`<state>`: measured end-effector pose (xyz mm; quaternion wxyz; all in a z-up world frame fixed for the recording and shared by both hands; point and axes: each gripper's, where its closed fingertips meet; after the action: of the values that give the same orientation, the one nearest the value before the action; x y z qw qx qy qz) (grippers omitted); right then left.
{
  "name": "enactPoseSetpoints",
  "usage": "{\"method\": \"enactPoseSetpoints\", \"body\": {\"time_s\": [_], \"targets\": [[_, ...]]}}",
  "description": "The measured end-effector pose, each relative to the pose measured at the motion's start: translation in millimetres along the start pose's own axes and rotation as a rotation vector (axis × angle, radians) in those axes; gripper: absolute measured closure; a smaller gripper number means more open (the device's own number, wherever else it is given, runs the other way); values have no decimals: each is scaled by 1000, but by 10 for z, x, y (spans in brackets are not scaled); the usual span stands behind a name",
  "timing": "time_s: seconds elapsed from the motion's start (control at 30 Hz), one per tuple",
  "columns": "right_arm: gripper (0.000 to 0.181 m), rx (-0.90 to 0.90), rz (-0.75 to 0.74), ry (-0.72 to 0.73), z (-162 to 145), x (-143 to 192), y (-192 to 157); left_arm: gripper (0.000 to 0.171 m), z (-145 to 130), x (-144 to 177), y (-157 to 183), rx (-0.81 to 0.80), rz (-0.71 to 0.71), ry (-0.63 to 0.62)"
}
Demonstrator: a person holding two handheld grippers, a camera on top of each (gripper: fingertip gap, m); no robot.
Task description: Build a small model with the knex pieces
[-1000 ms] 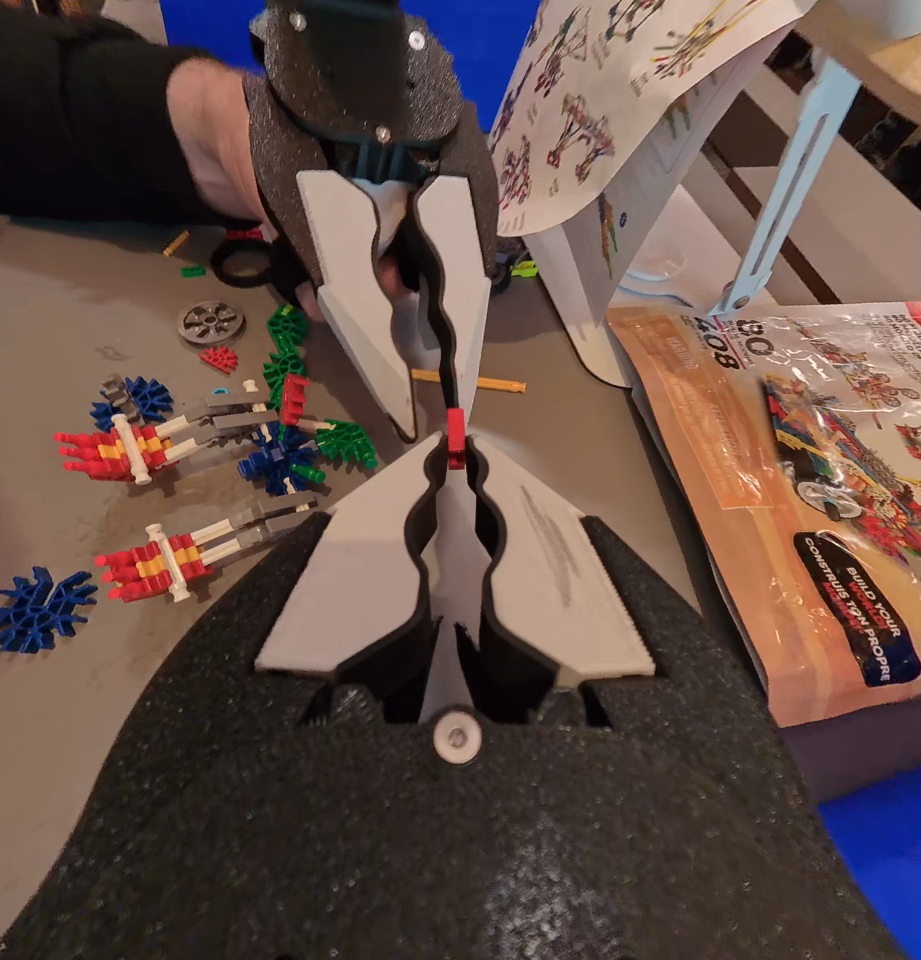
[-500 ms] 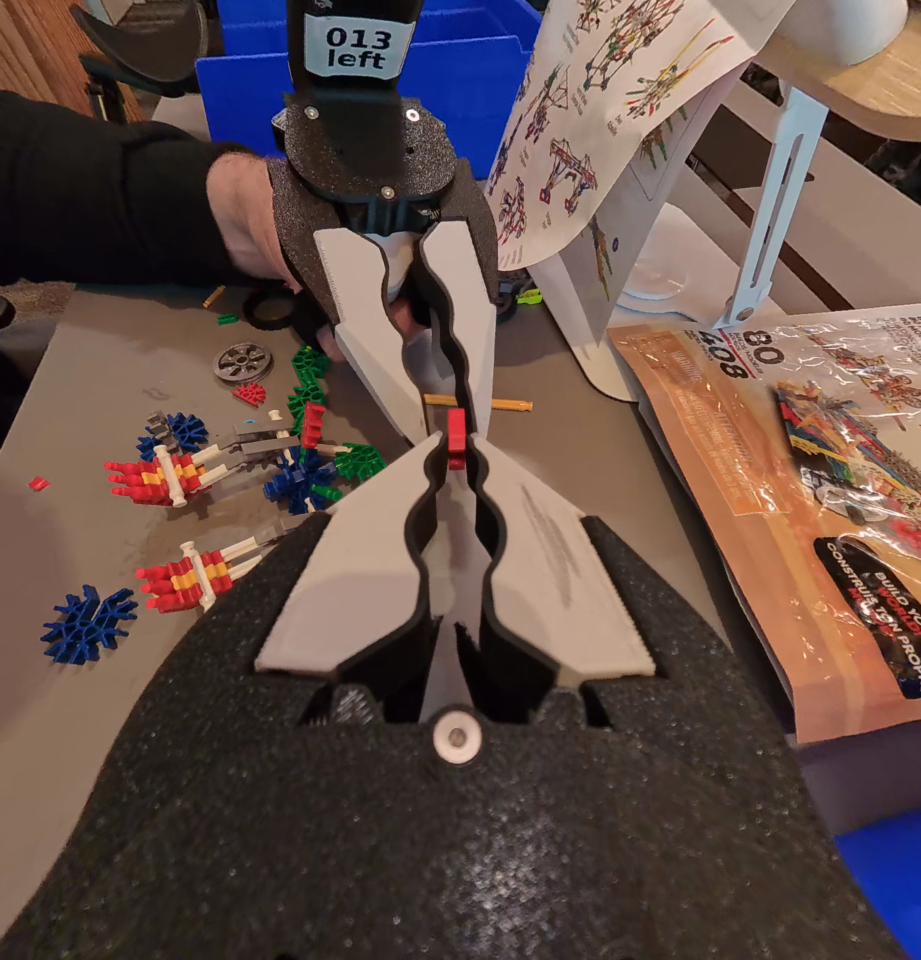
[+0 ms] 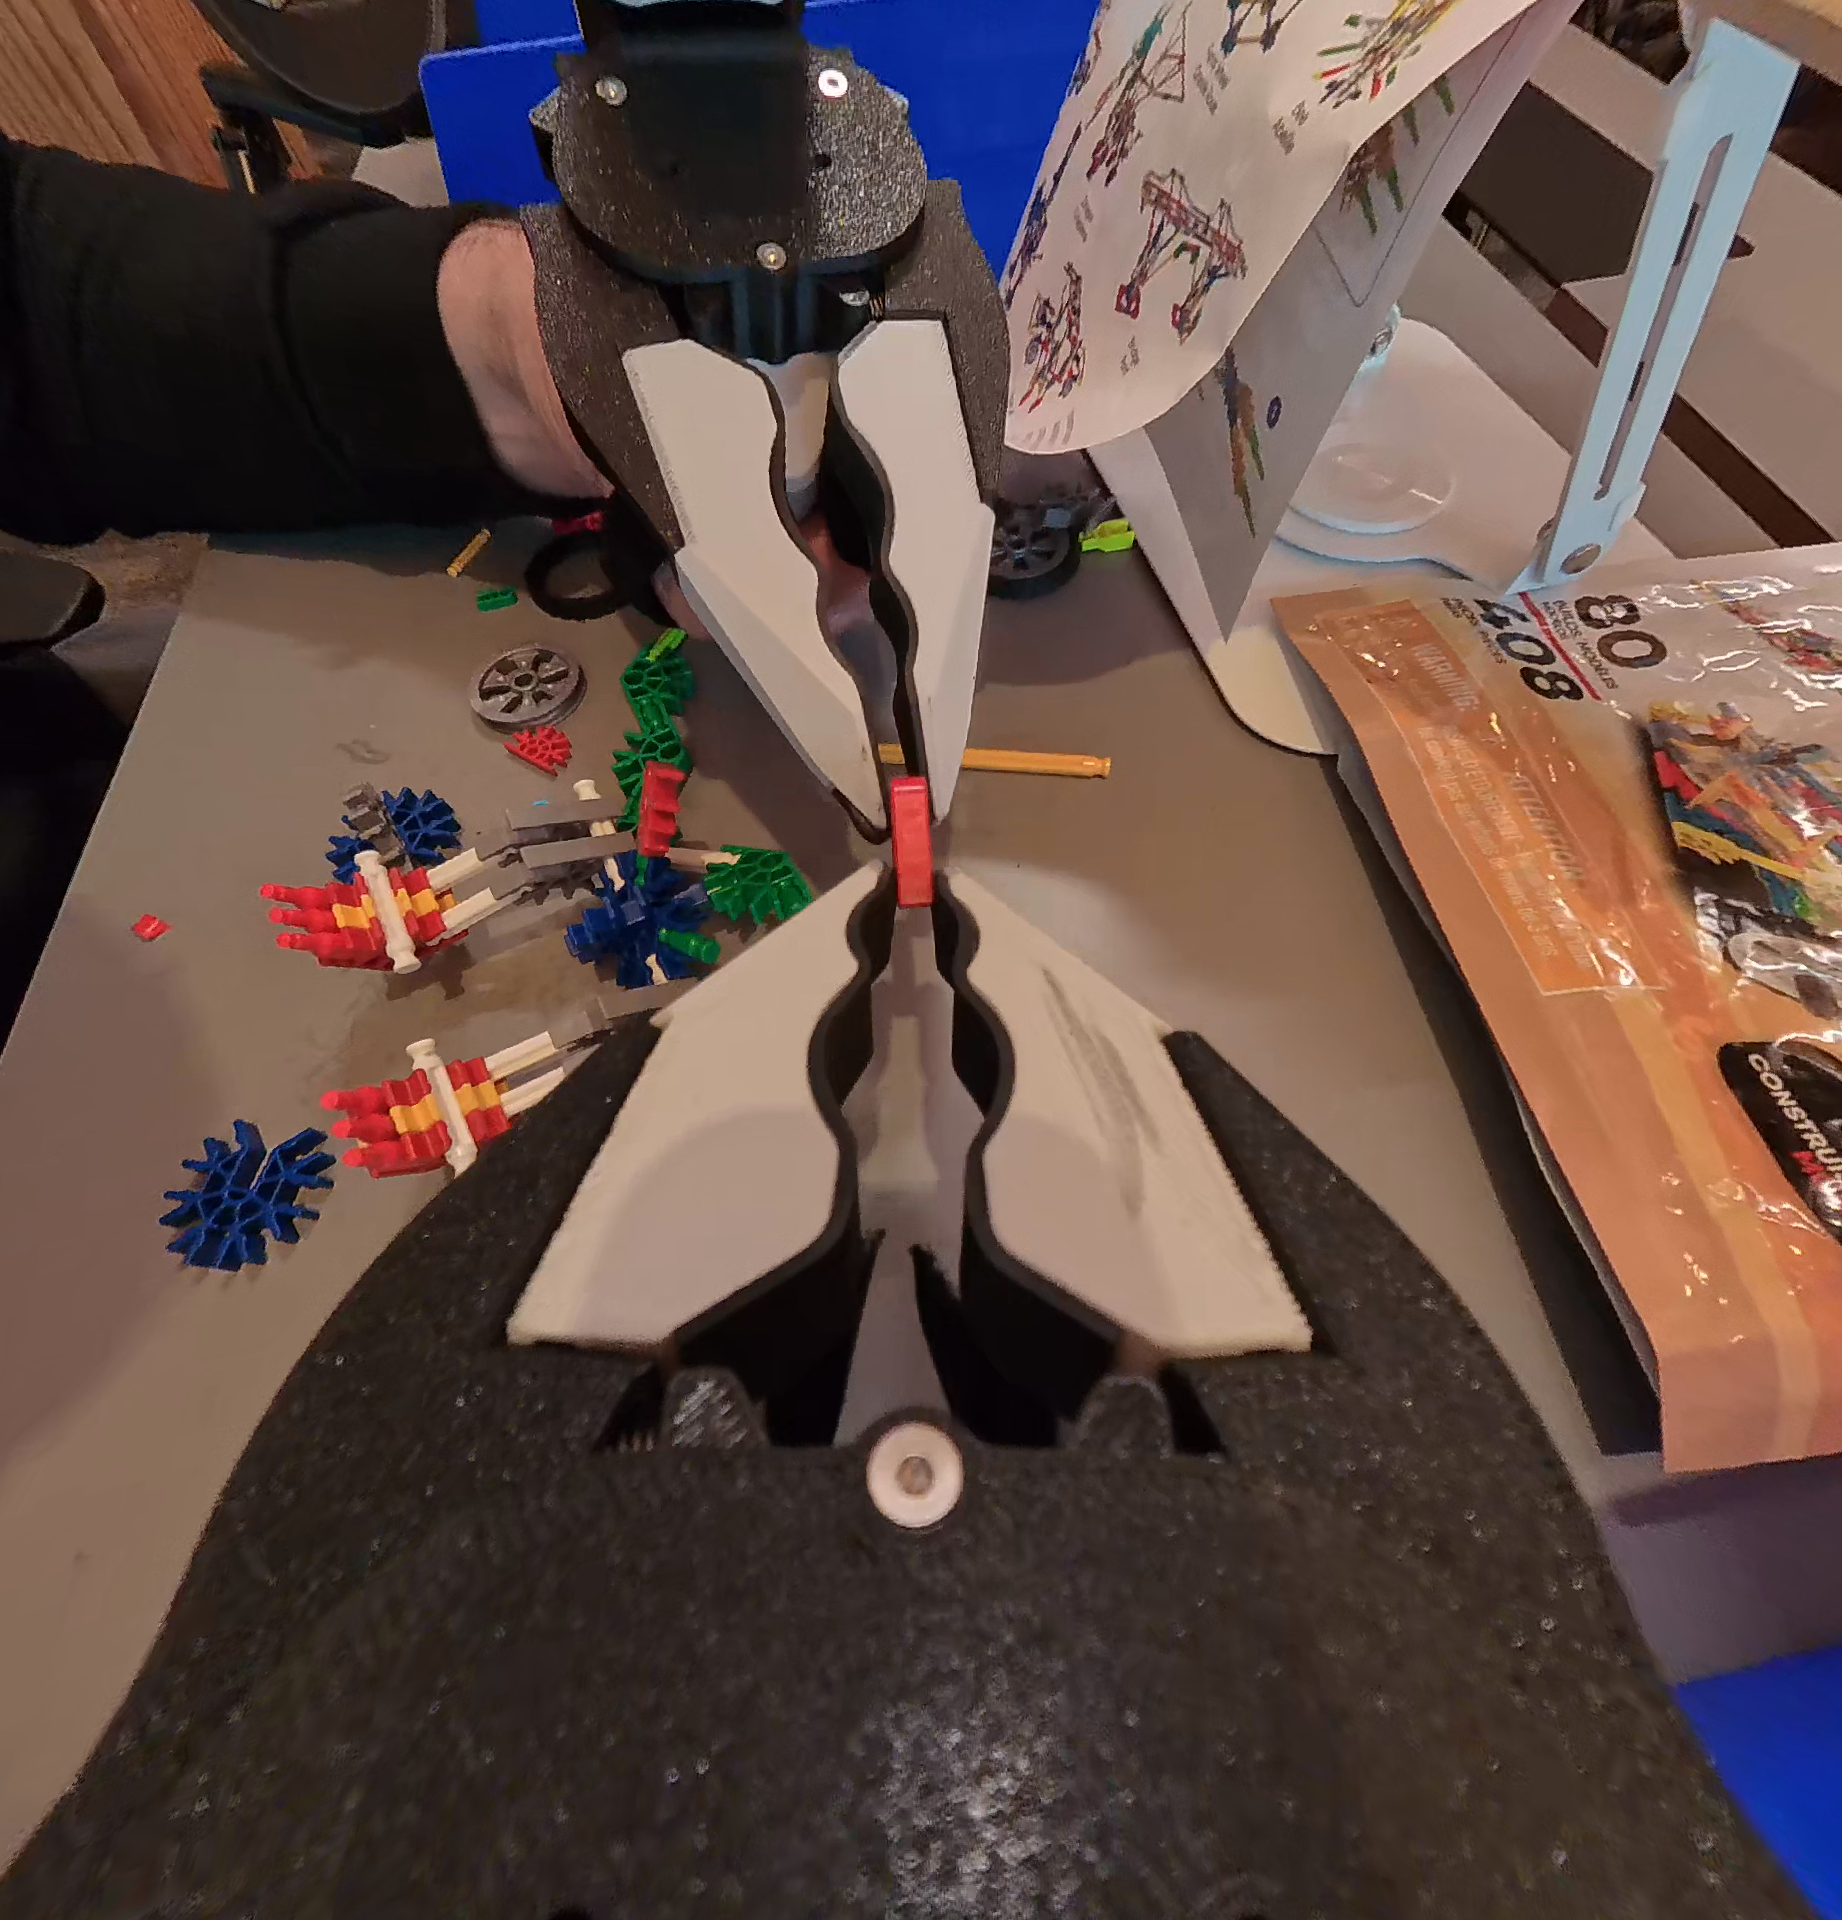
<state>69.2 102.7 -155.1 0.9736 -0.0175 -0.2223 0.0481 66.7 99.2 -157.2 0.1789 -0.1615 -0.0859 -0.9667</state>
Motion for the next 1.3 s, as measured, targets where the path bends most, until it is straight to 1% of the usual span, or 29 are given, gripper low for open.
{"method": "enactPoseSetpoints", "body": {"time_s": [0.2,0.37,0.43,0.5,0.6,0.7,0.77,0.83,1.03,1.13,1.23,1.3], "targets": [[175,-18,18,-32,-64,-5,-20,166,0,-9,16,1,-11,1],[174,0,18,-132,-244,-68,-40,166,-92,-38,49,-20,-21,-56],[172,12,11,-124,-223,-51,-32,166,-87,-24,60,-32,-20,-68],[169,22,1,-86,-142,-24,-21,166,-64,4,67,-37,-20,-71],[168,42,3,-33,-25,-14,-51,166,-103,18,80,-54,-22,-102],[168,56,5,-65,-73,-77,-71,166,-135,-6,114,-60,-36,-118],[174,66,16,-96,-130,-123,-99,166,-153,-15,111,-68,-30,-128],[174,75,11,-114,-158,-144,-98,166,-157,-11,107,-69,-30,-128],[175,63,25,-107,-156,-135,-109,165,-105,-12,105,-56,-33,-92],[175,55,28,-89,-132,-133,-104,157,-115,-7,134,-34,-62,-88],[176,43,34,-62,-89,-123,-106,159,-124,-10,127,-31,-63,-84],[175,40,41,-53,-74,-119,-118,165,-106,0,115,-29,-59,-71]]}}
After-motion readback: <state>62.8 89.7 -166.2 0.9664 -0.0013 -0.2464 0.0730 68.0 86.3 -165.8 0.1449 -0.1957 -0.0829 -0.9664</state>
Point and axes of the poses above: each gripper's, where its closed fingertips meet, x back along the fingers, z out of its top, y = z × x across the jaws, and after that the axes turned 3 degrees about y, right-handed
